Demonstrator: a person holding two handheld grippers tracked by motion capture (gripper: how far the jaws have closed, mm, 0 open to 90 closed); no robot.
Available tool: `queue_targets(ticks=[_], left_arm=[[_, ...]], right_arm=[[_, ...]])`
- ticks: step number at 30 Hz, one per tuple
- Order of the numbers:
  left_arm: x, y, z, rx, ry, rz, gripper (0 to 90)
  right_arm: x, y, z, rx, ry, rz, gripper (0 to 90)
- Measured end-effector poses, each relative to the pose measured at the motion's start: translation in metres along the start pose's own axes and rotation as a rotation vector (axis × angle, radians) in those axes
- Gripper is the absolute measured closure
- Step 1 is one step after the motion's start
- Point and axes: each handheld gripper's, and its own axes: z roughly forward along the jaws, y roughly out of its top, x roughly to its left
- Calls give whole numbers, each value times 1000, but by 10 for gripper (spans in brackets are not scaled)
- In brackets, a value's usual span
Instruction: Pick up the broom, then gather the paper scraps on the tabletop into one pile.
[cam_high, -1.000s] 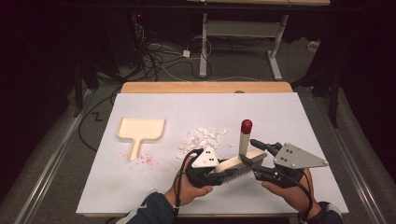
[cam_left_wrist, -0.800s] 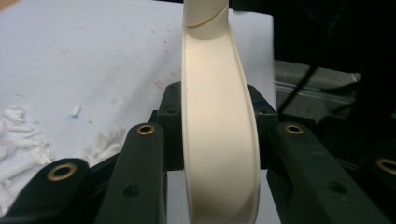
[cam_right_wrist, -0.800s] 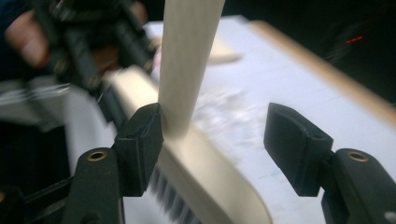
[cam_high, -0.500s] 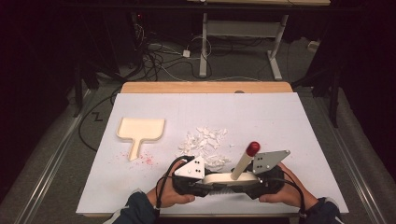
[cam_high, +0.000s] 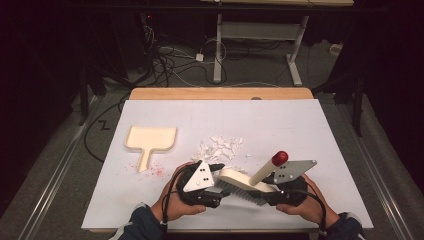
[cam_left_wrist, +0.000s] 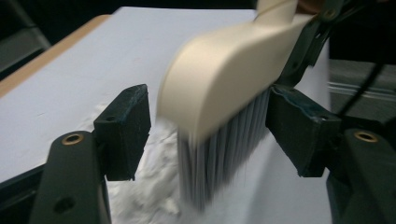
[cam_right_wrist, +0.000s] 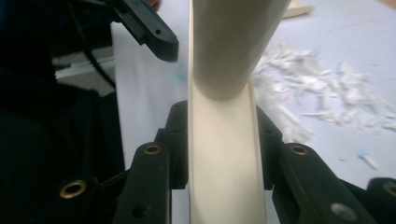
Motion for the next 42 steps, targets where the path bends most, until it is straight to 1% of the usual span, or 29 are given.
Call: queue_targets(ticks=[1,2,3,4,5,6,7,8,11,12,13,14,15,16,17,18,20,24,28,30,31,33,35,36,37,39,40,41,42], left_arm=[[0,0,0,0,0,0,242],[3,-5,-9,-2,47,-8,218],[3,-5,-9,-2,47,-8,212],[5,-9,-14,-7,67,-8,200],[7,-13,-18,-9,89,-9,184],[13,-22,-28,-11,124,-23,180],[13,-22,-28,-11,124,-23,178],[16,-27,-33,-12,145,-32,178],[21,-47,-46,6,209,-60,164],[22,-54,-50,17,244,-57,165],[21,-59,-52,36,266,-53,167],[19,-72,-57,82,318,-22,167],[19,-72,-57,82,318,-22,167],[19,-84,-62,116,347,-30,168],[19,-84,-62,116,347,-30,168],[19,-88,-66,126,345,-46,168],[17,-96,-69,159,366,-44,167],[15,-109,-76,196,376,-65,164],[14,-118,-83,206,377,-99,164],[16,-119,-85,198,374,-106,164],[16,-120,-85,198,377,-107,164],[18,-120,-84,210,379,-105,164],[18,-121,-82,224,375,-104,163],[19,-122,-82,227,367,-116,164],[19,-122,-82,227,367,-116,164],[19,-123,-83,219,374,-127,164],[19,-123,-83,220,378,-126,164],[19,-124,-84,222,379,-126,164],[19,-124,-84,221,376,-129,164]], right_arm=[[0,0,0,0,0,0,679],[-4,0,-6,-31,-25,17,679],[-4,0,-6,-31,-25,17,679],[-6,0,-9,-34,-40,24,679],[-11,1,-14,-43,-75,36,679],[-14,1,-17,-49,-99,44,679],[-17,2,-19,-54,-115,58,679],[-17,2,-19,-54,-115,58,679],[-27,0,-26,-65,-173,102,678],[-30,-1,-27,-69,-190,127,678],[-34,-3,-29,-66,-229,150,678],[-35,-4,-30,-60,-245,157,678],[-35,-4,-30,-60,-245,157,678],[-37,-6,-32,-52,-285,163,678],[-38,-6,-33,-50,-295,164,678],[-38,-6,-33,-50,-295,164,678],[-39,-7,-34,-27,-342,152,678],[-44,-8,-35,-19,-371,155,679],[-52,-9,-35,-15,-408,172,679],[-57,-9,-34,-5,-447,156,679],[-65,-8,-32,12,-495,150,679],[-69,-8,-32,12,-498,149,678],[-80,-7,-29,30,-543,146,679],[-96,-5,-23,55,-580,149,679],[-96,-5,-23,55,-580,149,679],[-109,-2,-16,83,-596,154,680],[-117,-1,-10,106,-619,149,680],[-129,2,-1,141,-632,145,680],[-129,2,-1,141,-632,145,680]])
